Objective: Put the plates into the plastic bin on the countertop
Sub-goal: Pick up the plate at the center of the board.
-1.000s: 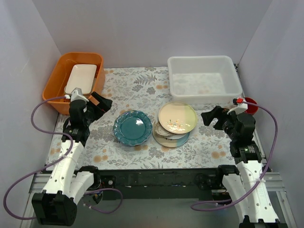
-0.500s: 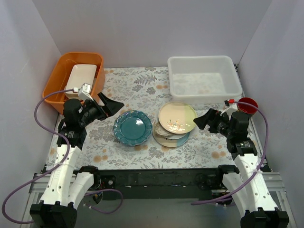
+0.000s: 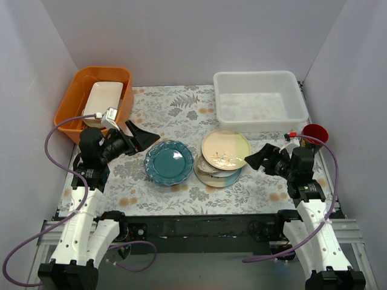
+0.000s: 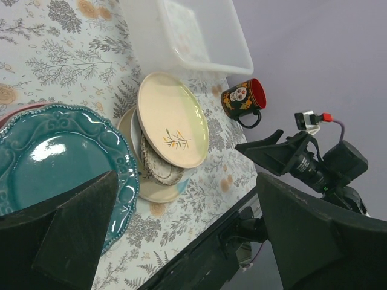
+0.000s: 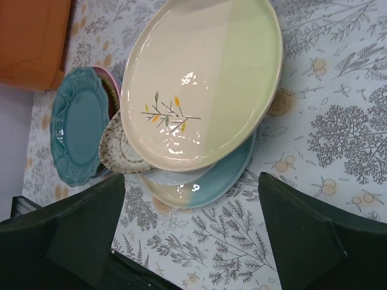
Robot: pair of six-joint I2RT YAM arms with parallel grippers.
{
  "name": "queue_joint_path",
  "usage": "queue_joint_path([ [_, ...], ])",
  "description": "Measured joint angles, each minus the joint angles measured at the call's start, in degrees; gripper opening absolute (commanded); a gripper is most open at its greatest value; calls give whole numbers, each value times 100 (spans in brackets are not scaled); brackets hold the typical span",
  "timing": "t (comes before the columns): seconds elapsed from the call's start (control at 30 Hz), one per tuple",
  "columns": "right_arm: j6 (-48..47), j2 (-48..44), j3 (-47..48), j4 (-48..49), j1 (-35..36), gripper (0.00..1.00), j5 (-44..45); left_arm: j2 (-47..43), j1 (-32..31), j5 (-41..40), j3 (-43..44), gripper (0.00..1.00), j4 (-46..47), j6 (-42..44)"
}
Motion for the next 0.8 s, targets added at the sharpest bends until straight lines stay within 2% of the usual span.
queue_joint_path([
  [0.17, 155, 173, -177, 42, -22, 98, -168, 140, -2, 129, 92, 98, 13, -39],
  [0.37, 289, 354, -400, 374, -118, 98, -396, 702, -155, 83, 409, 98, -22, -42],
  [0.47, 345, 435, -632, 597, -203, 98, -564, 1088, -549, -140, 638, 98, -28, -48],
  [0.7, 437, 623, -999, 957, -601, 94, -931, 2433, -2072, -911, 1349, 98, -59, -74],
  [0.8, 540, 651, -1176, 1298, -789, 92, -1180, 2986, -2391, -1104, 1532, 98, -79, -146],
])
